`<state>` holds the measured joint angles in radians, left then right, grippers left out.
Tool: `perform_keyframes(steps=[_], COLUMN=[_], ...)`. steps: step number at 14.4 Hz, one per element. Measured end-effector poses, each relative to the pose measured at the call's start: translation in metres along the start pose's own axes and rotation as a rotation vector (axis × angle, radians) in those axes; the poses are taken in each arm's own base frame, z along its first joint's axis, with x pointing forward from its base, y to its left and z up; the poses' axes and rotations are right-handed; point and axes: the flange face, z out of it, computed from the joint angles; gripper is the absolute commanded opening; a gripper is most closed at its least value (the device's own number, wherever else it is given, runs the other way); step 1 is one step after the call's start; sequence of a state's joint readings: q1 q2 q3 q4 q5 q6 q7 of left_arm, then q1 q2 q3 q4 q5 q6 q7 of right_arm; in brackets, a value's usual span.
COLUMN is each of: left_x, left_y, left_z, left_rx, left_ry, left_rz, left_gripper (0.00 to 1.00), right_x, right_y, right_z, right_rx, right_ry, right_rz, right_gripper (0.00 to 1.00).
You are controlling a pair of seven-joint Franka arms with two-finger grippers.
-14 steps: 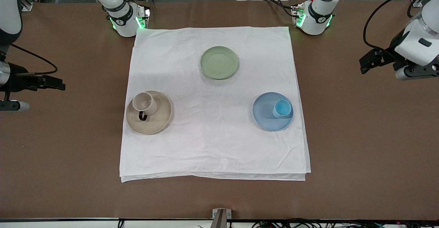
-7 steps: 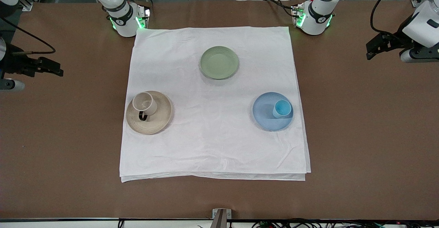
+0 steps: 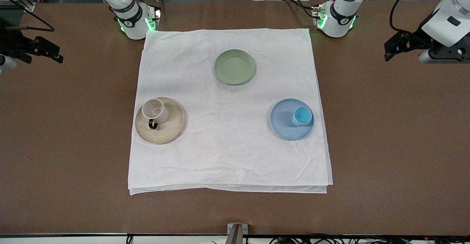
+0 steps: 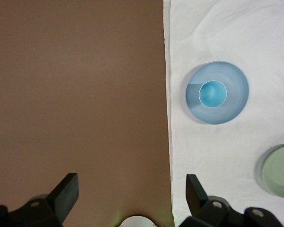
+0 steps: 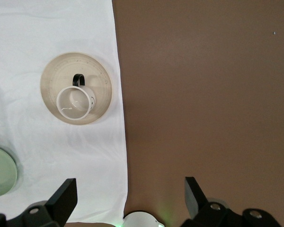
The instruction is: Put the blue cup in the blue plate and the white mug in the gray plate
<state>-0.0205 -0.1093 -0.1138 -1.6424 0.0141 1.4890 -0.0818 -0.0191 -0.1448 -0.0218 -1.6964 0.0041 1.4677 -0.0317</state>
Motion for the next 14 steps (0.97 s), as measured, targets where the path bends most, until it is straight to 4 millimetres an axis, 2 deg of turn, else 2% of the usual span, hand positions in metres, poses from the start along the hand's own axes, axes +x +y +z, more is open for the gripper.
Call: perform_keyframes(steps=[5,14], left_x=[0.0006,0.0009], left_y=[-0.0074,-0.0062], left_z=[-0.0005,-0.0071], left_rx=[-0.002,-0.003], left_ry=[0.001,0.016], left_rz=[-0.009,-0.006], left_gripper=[1.00,1.00], right_x=[-0.0017,0.0000], right_y=[0.0000,0.0017], right_z=[-0.0068,-0.0079], right_rx=[-0.001,-0.002], right_ry=[0.033,0.049], right_rz=[0.000,-0.038], right_gripper=[1.00,1.00])
